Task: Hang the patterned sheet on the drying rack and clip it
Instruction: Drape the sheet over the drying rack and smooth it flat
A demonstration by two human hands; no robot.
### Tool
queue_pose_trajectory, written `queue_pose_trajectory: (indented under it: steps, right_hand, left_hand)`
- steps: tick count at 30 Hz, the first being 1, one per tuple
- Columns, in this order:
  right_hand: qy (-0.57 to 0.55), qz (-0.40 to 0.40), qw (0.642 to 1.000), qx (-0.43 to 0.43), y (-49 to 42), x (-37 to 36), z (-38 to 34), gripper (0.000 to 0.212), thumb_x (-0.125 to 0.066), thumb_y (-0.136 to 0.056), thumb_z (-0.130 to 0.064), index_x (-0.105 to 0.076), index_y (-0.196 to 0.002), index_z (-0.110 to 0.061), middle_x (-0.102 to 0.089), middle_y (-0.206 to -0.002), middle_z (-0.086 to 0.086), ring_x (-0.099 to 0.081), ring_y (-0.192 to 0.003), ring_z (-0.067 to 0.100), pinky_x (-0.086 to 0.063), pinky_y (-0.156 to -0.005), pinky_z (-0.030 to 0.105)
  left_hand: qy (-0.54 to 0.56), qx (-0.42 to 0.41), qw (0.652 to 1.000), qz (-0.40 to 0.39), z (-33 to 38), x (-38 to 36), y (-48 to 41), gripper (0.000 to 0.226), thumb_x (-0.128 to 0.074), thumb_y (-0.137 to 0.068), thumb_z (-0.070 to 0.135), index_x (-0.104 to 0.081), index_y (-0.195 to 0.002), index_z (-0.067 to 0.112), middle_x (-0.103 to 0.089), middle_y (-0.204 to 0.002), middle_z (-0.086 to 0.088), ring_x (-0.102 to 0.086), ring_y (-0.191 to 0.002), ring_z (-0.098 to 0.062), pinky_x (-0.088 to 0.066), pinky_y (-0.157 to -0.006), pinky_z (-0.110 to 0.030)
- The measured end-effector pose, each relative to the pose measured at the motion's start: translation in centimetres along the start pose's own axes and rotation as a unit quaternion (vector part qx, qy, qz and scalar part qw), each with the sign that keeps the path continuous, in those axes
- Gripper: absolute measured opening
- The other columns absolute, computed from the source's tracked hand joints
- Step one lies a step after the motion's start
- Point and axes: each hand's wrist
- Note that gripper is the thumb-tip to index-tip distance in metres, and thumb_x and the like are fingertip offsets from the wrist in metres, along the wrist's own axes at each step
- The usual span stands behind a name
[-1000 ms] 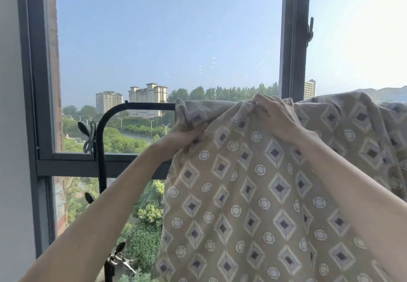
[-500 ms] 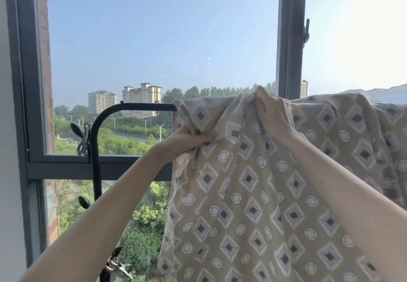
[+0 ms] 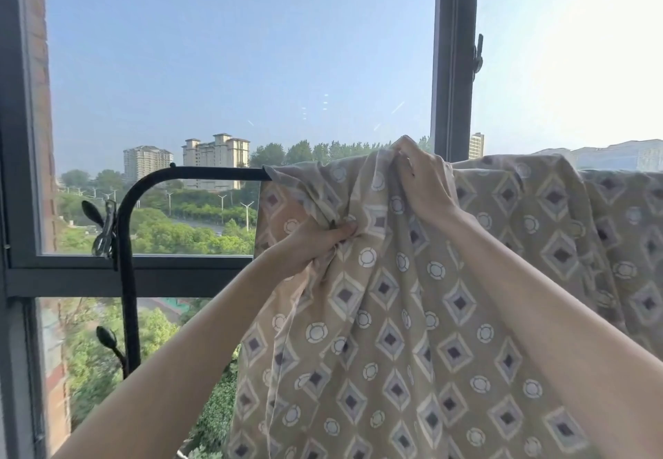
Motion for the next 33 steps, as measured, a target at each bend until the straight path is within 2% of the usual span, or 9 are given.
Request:
queue_pose_trajectory:
  steps: [4,6,9,14,21,26,29,31,33]
  right_hand:
    - [0.013,-0.003,1.0,0.006,0.0,0.4,0.4,0.019,-0.034,-0.1,-0.028,-0.05,-0.095,-0.019,-0.06,-0.066,-0.007,-0.053,-0.063,0.023,-0.04,-0.079,0.04]
    - [0.005,0.008,1.0,0.002,-0.1,0.4,0.3,0.018,-0.035,-0.099,-0.026,-0.051,-0.094,-0.019,-0.051,-0.058,-0.011,-0.046,-0.058,0.018,-0.037,-0.076,0.039]
    - [0.0,0.037,0.999,-0.006,-0.9,0.5,-0.2,0.018,-0.035,-0.099,-0.026,-0.051,-0.093,-0.019,-0.042,-0.053,-0.013,-0.041,-0.055,0.017,-0.03,-0.064,0.031]
    - [0.021,0.064,0.997,-0.022,-3.6,1.3,-1.4,0.021,-0.035,-0.099,-0.025,-0.055,-0.095,-0.02,-0.043,-0.056,-0.013,-0.043,-0.059,0.02,-0.024,-0.053,0.029]
    - [-0.031,0.057,0.997,-0.049,-5.2,0.4,-0.9,0.024,-0.035,-0.096,-0.026,-0.059,-0.091,-0.025,-0.053,-0.061,-0.008,-0.05,-0.063,0.021,-0.034,-0.055,0.031]
    - [-0.153,0.058,0.984,-0.068,-6.3,-0.1,-0.5,0.024,-0.043,-0.094,-0.023,-0.065,-0.085,-0.016,-0.067,-0.077,0.003,-0.059,-0.073,0.024,-0.046,-0.068,0.036]
    - [-0.157,0.047,0.984,-0.076,-6.8,-0.3,-0.5,0.024,-0.045,-0.093,-0.016,-0.067,-0.086,-0.009,-0.067,-0.076,0.006,-0.057,-0.066,0.024,-0.045,-0.059,0.025]
    - [-0.098,-0.002,0.991,-0.095,-7.0,-1.0,-0.2,0.025,-0.045,-0.091,-0.014,-0.068,-0.083,-0.011,-0.063,-0.072,0.006,-0.052,-0.06,0.022,-0.04,-0.051,0.02]
    - [0.021,-0.101,0.987,-0.12,-7.2,-1.5,0.2,0.025,-0.045,-0.084,-0.017,-0.07,-0.087,-0.02,-0.064,-0.078,0.004,-0.058,-0.073,0.026,-0.049,-0.063,0.027]
  left_hand:
    - [0.059,-0.032,0.997,0.047,1.2,1.2,0.5,0.021,-0.062,-0.089,0.024,-0.062,-0.108,0.015,-0.066,-0.101,-0.002,-0.063,-0.101,-0.019,-0.052,-0.089,-0.035]
    - [0.03,-0.074,0.995,0.061,2.6,2.1,0.8,0.007,-0.055,-0.093,0.017,-0.061,-0.095,0.02,-0.065,-0.089,0.005,-0.065,-0.082,-0.003,-0.053,-0.07,-0.018]
    - [-0.014,-0.155,0.983,0.101,5.5,3.1,0.6,0.017,-0.053,-0.094,0.016,-0.057,-0.081,0.026,-0.06,-0.077,0.013,-0.058,-0.058,0.013,-0.044,-0.053,-0.004]
    - [-0.09,-0.182,0.972,0.122,9.4,4.8,-1.5,0.011,-0.056,-0.093,0.02,-0.059,-0.082,0.017,-0.058,-0.076,0.004,-0.056,-0.071,-0.007,-0.042,-0.051,-0.004]
    - [-0.164,-0.206,0.962,0.078,10.7,5.4,-2.4,0.031,-0.054,-0.093,0.009,-0.051,-0.063,0.015,-0.048,-0.06,0.004,-0.052,-0.044,0.012,-0.039,-0.044,-0.005]
    - [-0.138,-0.129,0.982,0.029,10.1,6.9,-3.4,0.019,-0.059,-0.09,0.028,-0.062,-0.075,0.017,-0.063,-0.07,0.003,-0.063,-0.073,-0.011,-0.051,-0.059,-0.016]
    - [-0.228,-0.139,0.964,0.006,9.5,7.3,-4.2,0.017,-0.051,-0.095,0.028,-0.064,-0.085,0.022,-0.063,-0.074,0.011,-0.064,-0.076,-0.003,-0.046,-0.056,-0.007]
    - [-0.255,-0.158,0.954,-0.012,9.3,7.6,-4.6,0.017,-0.048,-0.097,0.021,-0.064,-0.101,0.026,-0.062,-0.086,0.018,-0.061,-0.084,-0.001,-0.046,-0.066,-0.004]
    - [-0.254,-0.157,0.954,-0.011,8.7,8.4,-5.7,0.021,-0.053,-0.095,0.018,-0.064,-0.112,0.023,-0.064,-0.104,0.013,-0.06,-0.1,-0.005,-0.048,-0.083,-0.012]
Point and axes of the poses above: each hand's wrist, its own y-axis away from the middle knuckle, its own x-axis out of the back of the hand, z = x × y
